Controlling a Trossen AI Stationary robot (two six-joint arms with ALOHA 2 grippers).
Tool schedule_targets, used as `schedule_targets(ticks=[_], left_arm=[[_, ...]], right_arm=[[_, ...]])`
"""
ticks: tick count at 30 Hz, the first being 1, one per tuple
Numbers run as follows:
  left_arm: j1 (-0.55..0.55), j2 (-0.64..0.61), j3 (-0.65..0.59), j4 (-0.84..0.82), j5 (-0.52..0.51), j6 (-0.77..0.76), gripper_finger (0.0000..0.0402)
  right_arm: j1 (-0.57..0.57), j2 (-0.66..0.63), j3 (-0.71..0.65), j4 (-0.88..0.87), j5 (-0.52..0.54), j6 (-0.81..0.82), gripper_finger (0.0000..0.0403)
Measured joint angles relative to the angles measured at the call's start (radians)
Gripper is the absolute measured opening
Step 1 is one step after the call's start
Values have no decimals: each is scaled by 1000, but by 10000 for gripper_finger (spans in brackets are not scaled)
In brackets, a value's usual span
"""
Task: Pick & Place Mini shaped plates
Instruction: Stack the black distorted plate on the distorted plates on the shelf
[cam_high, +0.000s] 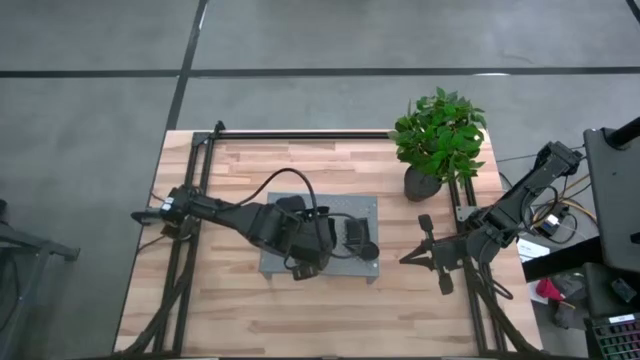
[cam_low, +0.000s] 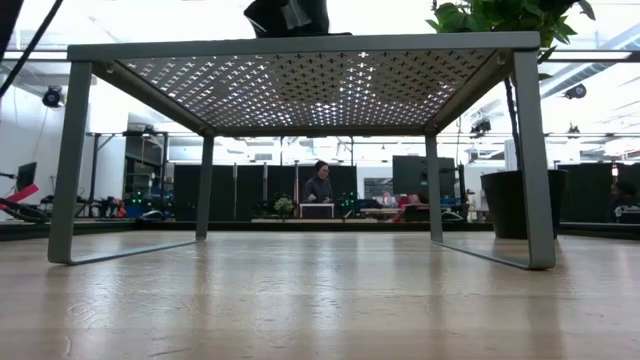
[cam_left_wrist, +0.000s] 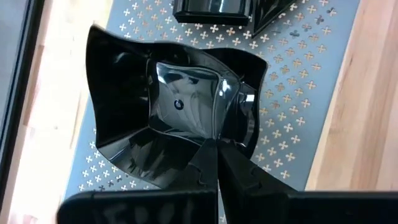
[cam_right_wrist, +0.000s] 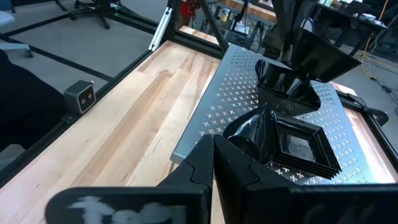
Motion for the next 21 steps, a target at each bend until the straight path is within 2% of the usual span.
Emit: schedule_targets(ticks=[11,21], left_arm=[[5,2,-7,70,16,26,0],[5,2,-7,73,28,-13,0]], right_arm=[[0,0,0,0,0,0,8],[0,0,0,0,0,0,8]])
